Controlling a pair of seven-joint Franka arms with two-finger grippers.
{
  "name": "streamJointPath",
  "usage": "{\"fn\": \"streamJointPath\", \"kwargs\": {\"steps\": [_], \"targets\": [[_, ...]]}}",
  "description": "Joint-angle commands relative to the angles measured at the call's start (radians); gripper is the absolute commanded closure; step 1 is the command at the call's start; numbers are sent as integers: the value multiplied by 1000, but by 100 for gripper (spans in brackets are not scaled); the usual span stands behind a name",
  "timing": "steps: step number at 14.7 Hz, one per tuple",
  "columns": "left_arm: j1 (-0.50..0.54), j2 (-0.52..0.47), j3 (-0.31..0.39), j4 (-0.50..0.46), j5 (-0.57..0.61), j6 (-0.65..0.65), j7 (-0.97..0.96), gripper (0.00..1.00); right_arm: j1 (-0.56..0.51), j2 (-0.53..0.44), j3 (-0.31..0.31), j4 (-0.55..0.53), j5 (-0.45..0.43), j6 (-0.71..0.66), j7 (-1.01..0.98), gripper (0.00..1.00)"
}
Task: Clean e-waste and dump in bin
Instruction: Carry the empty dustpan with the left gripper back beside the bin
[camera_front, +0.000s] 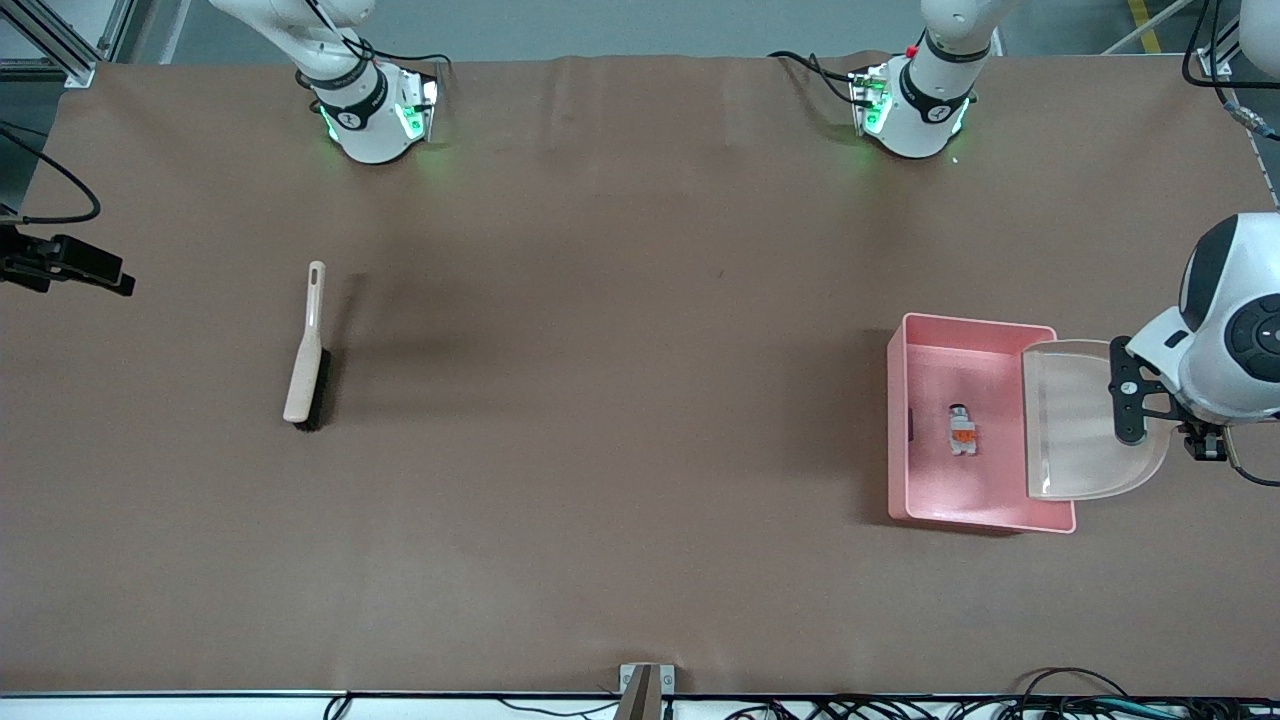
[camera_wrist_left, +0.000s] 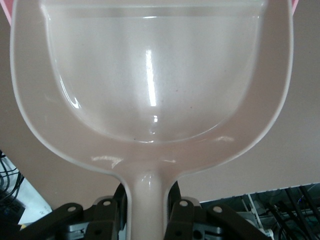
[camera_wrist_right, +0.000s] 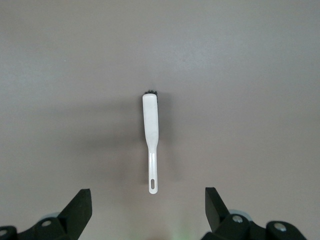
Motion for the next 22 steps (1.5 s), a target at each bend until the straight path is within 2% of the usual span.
{"fn": "streamJointPath", "kwargs": {"steps": [1, 5, 8, 14, 19, 22], "targets": [[-28, -55, 2, -15, 35, -31, -8, 100, -20, -32, 8, -40, 18, 13, -2, 0], [-27, -74, -8, -6, -9, -29, -22, 100, -20, -32, 8, -40, 18, 13, -2, 0], [-25, -97, -13, 38, -210, -14, -17, 100, -25, -32, 8, -40, 20, 11, -2, 0], [-71, -98, -39, 68, -425, 59, -76, 100, -29, -32, 8, -42, 20, 11, -2, 0], [-188, -92, -39, 45, -529, 115, -240, 100, -34, -31, 8, -42, 20, 11, -2, 0], [-255, -92, -39, -4, -539, 173, -375, 100, -35, -31, 8, -42, 20, 10, -2, 0]]}}
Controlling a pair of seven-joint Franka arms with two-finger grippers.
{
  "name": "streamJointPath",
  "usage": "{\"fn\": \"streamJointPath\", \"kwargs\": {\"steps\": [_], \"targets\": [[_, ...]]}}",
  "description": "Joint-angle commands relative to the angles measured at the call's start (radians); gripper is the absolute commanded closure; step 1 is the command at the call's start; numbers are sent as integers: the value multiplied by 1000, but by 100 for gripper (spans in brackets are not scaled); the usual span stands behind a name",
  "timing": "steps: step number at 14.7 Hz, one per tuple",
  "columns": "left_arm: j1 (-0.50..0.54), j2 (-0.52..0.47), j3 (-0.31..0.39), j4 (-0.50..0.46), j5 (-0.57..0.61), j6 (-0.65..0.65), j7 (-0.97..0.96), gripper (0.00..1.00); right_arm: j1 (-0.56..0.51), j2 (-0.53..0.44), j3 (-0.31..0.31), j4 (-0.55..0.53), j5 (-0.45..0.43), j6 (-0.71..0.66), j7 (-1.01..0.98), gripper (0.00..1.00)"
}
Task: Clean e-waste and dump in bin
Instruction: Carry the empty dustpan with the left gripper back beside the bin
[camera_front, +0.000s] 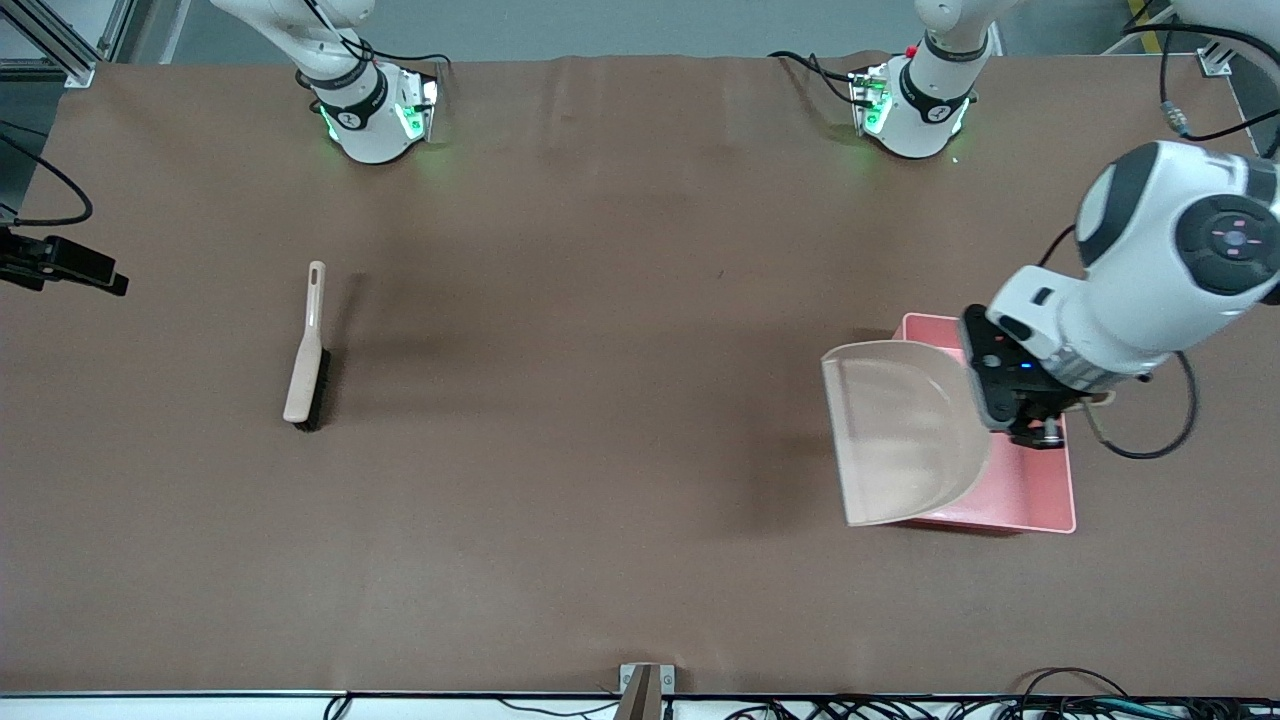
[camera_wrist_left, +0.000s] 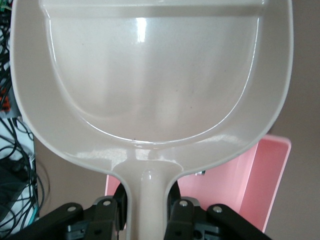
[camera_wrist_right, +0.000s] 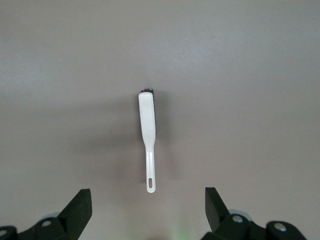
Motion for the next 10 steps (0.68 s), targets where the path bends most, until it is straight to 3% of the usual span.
{"fn": "streamJointPath", "kwargs": {"steps": [1, 6, 10], "targets": [[-49, -12, 3, -55, -20, 68, -102, 100, -19, -31, 9, -34, 19, 11, -2, 0], [-123, -3, 3, -190, -20, 244, -223, 100, -20, -28, 9, -34, 19, 11, -2, 0], [-160, 51, 9, -254, -4, 297, -225, 100, -23, -26, 9, -32, 19, 16, -4, 0]]}}
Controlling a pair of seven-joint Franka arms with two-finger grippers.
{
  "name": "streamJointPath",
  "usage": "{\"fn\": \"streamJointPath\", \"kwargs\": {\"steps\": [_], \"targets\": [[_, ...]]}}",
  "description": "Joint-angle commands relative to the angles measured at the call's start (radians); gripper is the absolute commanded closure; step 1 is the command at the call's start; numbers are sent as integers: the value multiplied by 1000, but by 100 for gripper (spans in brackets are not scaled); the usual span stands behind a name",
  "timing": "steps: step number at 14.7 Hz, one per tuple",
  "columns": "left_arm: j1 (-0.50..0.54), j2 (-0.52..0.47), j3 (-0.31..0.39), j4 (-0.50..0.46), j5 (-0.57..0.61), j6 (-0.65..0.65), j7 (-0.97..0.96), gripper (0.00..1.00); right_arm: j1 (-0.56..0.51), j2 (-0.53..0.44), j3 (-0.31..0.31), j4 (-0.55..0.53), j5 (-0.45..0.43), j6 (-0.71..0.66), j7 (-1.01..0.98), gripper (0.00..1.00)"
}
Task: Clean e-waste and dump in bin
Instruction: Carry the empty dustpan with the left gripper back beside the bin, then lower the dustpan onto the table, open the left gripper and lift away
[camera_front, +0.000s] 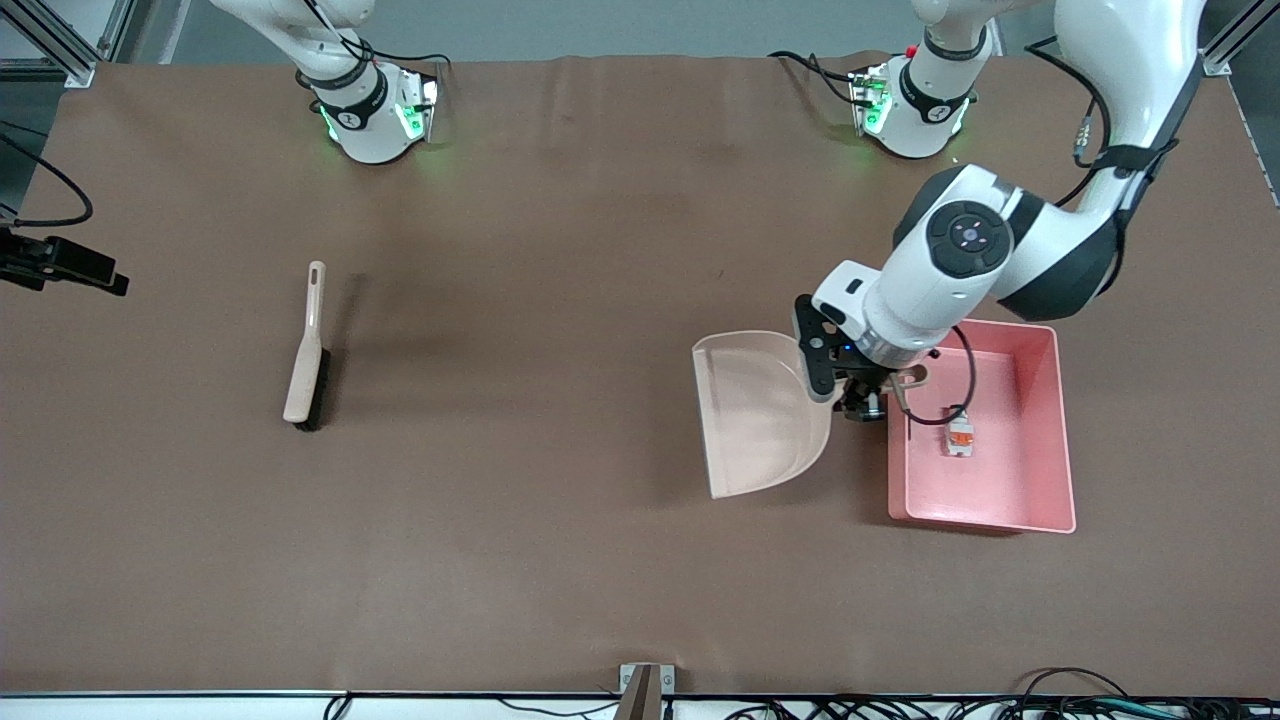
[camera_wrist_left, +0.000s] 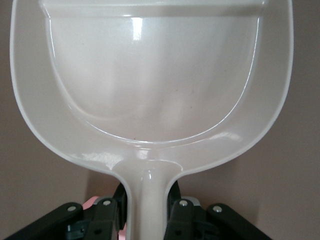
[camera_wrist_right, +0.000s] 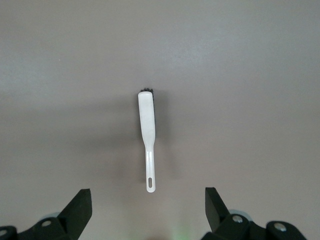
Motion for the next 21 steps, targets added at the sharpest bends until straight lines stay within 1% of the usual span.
{"fn": "streamJointPath", "kwargs": {"steps": [1, 4, 6, 8, 10, 11, 13, 15, 16, 17, 19, 20, 21], "targets": [[-27, 21, 8, -42, 2, 32, -1, 100, -25, -26, 9, -28, 19, 16, -4, 0], [-56, 53, 34, -84, 38, 90, -15, 100, -29, -26, 9, -28, 19, 16, -4, 0], [-105, 67, 79, -107, 76, 139, -50, 100, -29, -26, 9, -29, 19, 12, -4, 0], [-138, 94, 107, -108, 138, 144, -107, 100, -29, -26, 9, -28, 19, 12, -4, 0], [-150, 131, 110, -107, 192, 145, -156, 100, -31, -26, 9, -29, 19, 12, -4, 0], [-173, 156, 133, -104, 215, 152, -178, 100, -29, -26, 9, -28, 19, 12, -4, 0], [-217, 165, 174, -107, 224, 185, -207, 100, -29, -26, 9, -29, 19, 11, -4, 0], [-237, 173, 189, -102, 224, 190, -209, 99, -29, -26, 9, -28, 19, 9, -4, 0], [-239, 174, 191, -102, 224, 190, -209, 94, -29, -26, 9, -29, 19, 9, -4, 0], [-240, 176, 191, -99, 224, 190, -209, 77, -29, -26, 9, -28, 19, 9, -4, 0], [-242, 174, 196, -92, 221, 190, -215, 3, -31, -26, 9, -29, 20, 9, -4, 0], [-244, 170, 199, -89, 216, 190, -215, 0, -31, -26, 9, -29, 20, 9, -4, 0], [-247, 159, 205, -76, 207, 188, -216, 0, -29, -26, 9, -28, 23, 9, -2, 0]]}}
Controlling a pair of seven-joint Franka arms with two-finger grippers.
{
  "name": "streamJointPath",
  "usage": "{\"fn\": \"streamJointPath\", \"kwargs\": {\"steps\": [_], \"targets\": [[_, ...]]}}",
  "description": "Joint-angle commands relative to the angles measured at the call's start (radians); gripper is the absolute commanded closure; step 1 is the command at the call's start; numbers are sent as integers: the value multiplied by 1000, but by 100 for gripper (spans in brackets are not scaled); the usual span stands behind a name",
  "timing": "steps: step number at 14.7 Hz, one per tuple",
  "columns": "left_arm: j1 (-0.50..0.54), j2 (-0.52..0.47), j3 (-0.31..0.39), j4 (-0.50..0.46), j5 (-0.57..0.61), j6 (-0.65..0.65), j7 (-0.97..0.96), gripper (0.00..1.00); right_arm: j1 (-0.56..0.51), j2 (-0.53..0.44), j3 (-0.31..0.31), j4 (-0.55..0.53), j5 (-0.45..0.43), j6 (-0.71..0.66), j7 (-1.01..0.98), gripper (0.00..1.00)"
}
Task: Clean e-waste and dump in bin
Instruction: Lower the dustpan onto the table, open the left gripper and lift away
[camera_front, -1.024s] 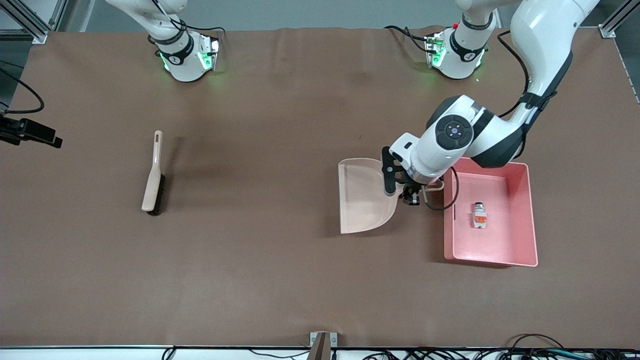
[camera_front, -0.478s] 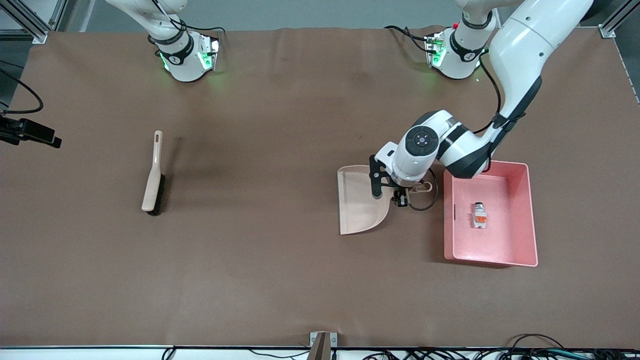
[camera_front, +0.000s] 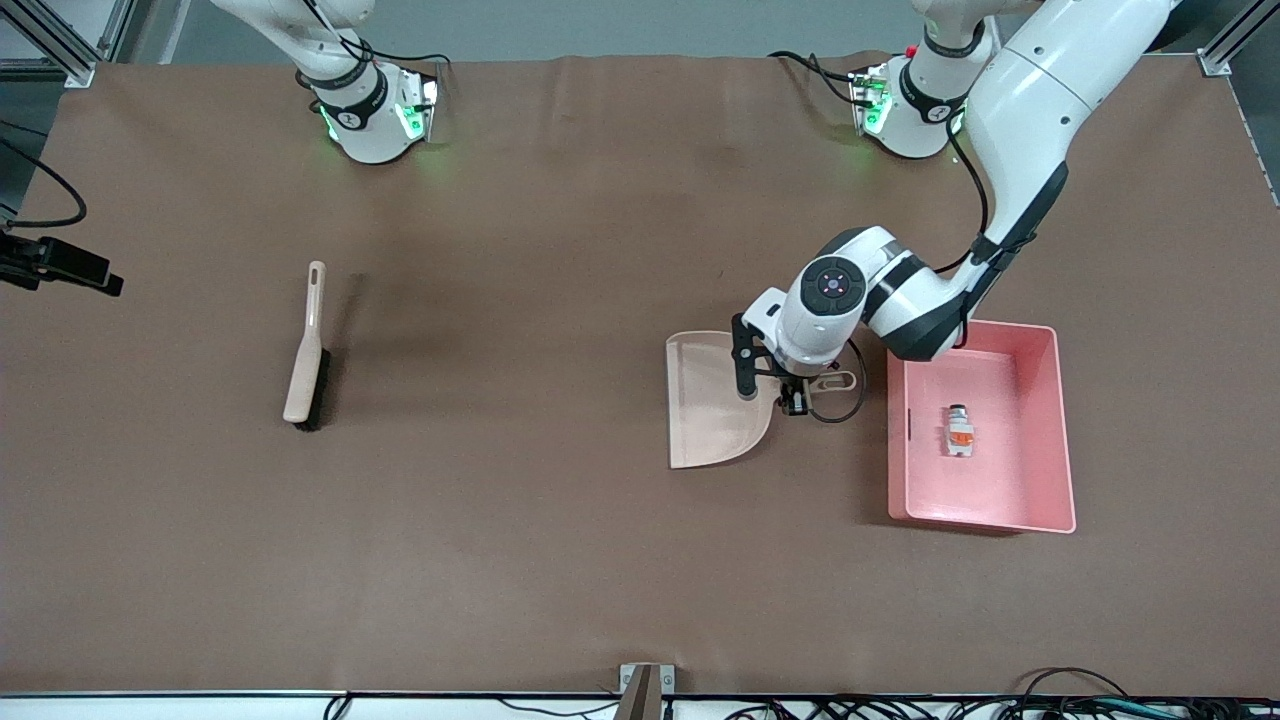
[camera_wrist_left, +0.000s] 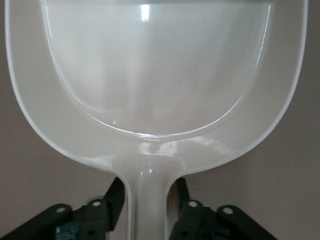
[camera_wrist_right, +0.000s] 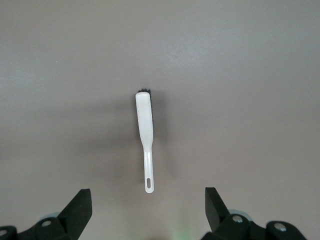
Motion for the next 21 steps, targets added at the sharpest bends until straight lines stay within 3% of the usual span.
{"fn": "streamJointPath", "kwargs": {"steps": [1, 4, 7, 15, 18, 21], "targets": [[-20, -38, 42, 30, -2, 3, -19, 0, -22, -26, 12, -28, 32, 7, -4, 0], [-23, -141, 86, 50, -159, -21, -61, 0, -24, -26, 10, -28, 38, 5, -4, 0], [-20, -260, 143, 88, -359, -125, -171, 0, -25, -26, 12, -30, 39, 5, -4, 0], [-13, -583, 289, 121, -445, -424, -625, 0, -16, -31, 20, -25, 30, 4, 3, 0], [-11, -672, 391, 122, -543, -495, -636, 0, 7, -37, 33, -2, 27, -10, 12, 0], [-20, -693, 479, 189, -595, -644, -642, 0, 42, -40, 33, -4, 23, -11, 29, 0]]}}
